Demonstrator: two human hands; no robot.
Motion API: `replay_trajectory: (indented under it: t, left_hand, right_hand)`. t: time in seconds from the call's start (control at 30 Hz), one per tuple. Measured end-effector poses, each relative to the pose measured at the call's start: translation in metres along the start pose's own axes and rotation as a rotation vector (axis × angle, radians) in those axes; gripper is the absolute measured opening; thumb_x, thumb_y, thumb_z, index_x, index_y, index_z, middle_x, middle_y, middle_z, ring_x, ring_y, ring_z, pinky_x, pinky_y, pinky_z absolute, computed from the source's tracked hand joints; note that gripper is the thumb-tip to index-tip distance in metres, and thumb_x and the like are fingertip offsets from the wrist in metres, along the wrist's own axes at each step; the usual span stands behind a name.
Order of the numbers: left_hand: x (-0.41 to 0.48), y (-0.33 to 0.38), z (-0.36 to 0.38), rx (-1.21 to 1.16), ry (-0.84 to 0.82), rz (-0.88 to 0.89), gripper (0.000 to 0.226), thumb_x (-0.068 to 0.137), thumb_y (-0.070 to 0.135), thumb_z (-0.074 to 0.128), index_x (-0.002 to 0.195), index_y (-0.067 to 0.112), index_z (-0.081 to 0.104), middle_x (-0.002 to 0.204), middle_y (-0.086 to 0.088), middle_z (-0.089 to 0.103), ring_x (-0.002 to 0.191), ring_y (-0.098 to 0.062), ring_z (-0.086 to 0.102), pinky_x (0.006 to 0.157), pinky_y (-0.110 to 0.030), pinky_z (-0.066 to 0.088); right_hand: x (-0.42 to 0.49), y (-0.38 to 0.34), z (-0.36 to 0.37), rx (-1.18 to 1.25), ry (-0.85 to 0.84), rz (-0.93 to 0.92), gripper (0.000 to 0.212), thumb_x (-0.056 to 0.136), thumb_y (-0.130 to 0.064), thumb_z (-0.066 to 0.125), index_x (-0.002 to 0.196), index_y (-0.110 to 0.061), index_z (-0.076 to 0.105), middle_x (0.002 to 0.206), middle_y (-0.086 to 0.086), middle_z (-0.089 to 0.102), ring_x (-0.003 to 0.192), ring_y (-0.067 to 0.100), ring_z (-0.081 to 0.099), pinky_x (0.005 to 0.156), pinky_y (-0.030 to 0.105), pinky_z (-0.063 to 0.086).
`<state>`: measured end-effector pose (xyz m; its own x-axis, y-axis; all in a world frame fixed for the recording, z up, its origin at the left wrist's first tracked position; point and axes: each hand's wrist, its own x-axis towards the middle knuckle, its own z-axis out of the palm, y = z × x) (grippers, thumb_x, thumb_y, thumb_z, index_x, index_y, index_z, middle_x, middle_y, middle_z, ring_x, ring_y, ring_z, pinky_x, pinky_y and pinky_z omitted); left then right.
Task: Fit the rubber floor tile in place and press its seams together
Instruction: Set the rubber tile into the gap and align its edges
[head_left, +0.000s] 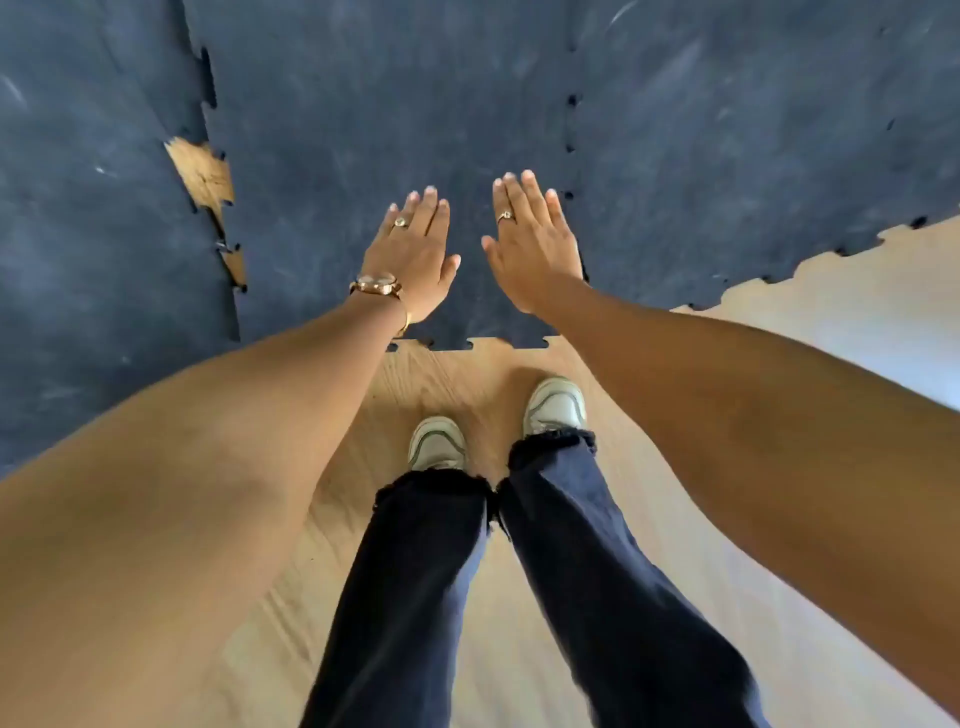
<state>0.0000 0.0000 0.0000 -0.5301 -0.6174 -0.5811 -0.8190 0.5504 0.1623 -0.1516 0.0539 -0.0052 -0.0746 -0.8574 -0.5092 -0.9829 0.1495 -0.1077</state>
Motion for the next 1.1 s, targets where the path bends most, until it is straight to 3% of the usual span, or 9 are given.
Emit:
replay_trajectory:
  t: [0.23, 0.33, 0.47, 0.7, 0.97, 1.03, 1.1]
  left_hand:
    - [0.114, -0.061, 0.069, 0.063, 0.245, -0.097, 0.071, 0.102, 0.044, 0.027, 0.154, 0.002, 0.002, 0.163, -0.016, -0.001, 0.150, -0.033, -0.001, 0.122, -0.049, 0.003]
    - [0.143, -0.070, 0.088, 0.044, 0.358, -0.234, 0.074, 0.100, 0.053, 0.018, 0.155, 0.005, 0.002, 0.163, -0.015, 0.002, 0.150, -0.033, 0.002, 0.121, -0.052, 0.005]
    - [0.158, -0.079, 0.114, 0.055, 0.519, -0.219, 0.077, 0.097, 0.056, 0.024, 0.155, 0.007, 0.009, 0.162, -0.015, 0.010, 0.149, -0.035, 0.009, 0.119, -0.056, 0.008]
    - [0.152, -0.079, 0.112, -0.009, 0.504, -0.182, 0.078, 0.096, 0.055, 0.027, 0.155, 0.007, 0.008, 0.163, -0.013, 0.006, 0.150, -0.033, 0.003, 0.119, -0.057, 0.006]
    - [0.150, -0.077, 0.117, -0.012, 0.559, -0.200, 0.076, 0.097, 0.057, 0.020, 0.156, 0.010, 0.008, 0.164, -0.010, 0.007, 0.151, -0.029, 0.003, 0.121, -0.053, 0.006]
    - [0.149, -0.079, 0.110, -0.022, 0.548, -0.209, 0.077, 0.096, 0.058, 0.025, 0.155, 0.010, 0.017, 0.162, -0.010, 0.016, 0.150, -0.030, 0.012, 0.120, -0.051, 0.010]
    - [0.152, -0.089, 0.094, -0.018, 0.599, -0.131, 0.070, 0.093, 0.057, 0.036, 0.143, 0.009, 0.043, 0.150, -0.013, 0.041, 0.137, -0.034, 0.038, 0.114, -0.047, 0.023]
  right_hand:
    - [0.118, 0.016, 0.079, -0.083, 0.104, 0.085, 0.062, 0.106, -0.039, 0.019, 0.154, -0.006, -0.003, 0.164, 0.008, -0.004, 0.151, 0.026, -0.006, 0.123, 0.045, 0.002]
    - [0.139, 0.015, 0.098, -0.087, 0.228, 0.140, 0.063, 0.104, -0.045, 0.016, 0.155, -0.010, 0.004, 0.165, 0.006, 0.004, 0.151, 0.027, 0.002, 0.122, 0.051, 0.003]
    - [0.150, 0.019, 0.119, -0.088, 0.394, 0.126, 0.062, 0.103, -0.045, 0.021, 0.155, -0.012, 0.015, 0.163, 0.008, 0.015, 0.150, 0.031, 0.012, 0.119, 0.058, 0.008]
    - [0.145, 0.017, 0.118, -0.112, 0.328, 0.123, 0.067, 0.101, -0.046, 0.020, 0.156, -0.013, -0.001, 0.164, 0.007, 0.001, 0.150, 0.030, -0.005, 0.119, 0.058, 0.000]
    - [0.145, 0.018, 0.123, -0.097, 0.402, 0.128, 0.065, 0.101, -0.046, 0.019, 0.156, -0.012, 0.008, 0.164, 0.008, 0.009, 0.151, 0.029, 0.003, 0.120, 0.056, 0.002]
    - [0.143, 0.018, 0.122, -0.086, 0.412, 0.120, 0.065, 0.101, -0.046, 0.018, 0.156, -0.012, 0.009, 0.164, 0.008, 0.010, 0.151, 0.028, 0.003, 0.120, 0.055, 0.001]
    - [0.143, 0.018, 0.121, -0.076, 0.425, 0.112, 0.066, 0.101, -0.047, 0.017, 0.156, -0.012, 0.010, 0.164, 0.008, 0.011, 0.151, 0.028, 0.004, 0.120, 0.054, 0.002]
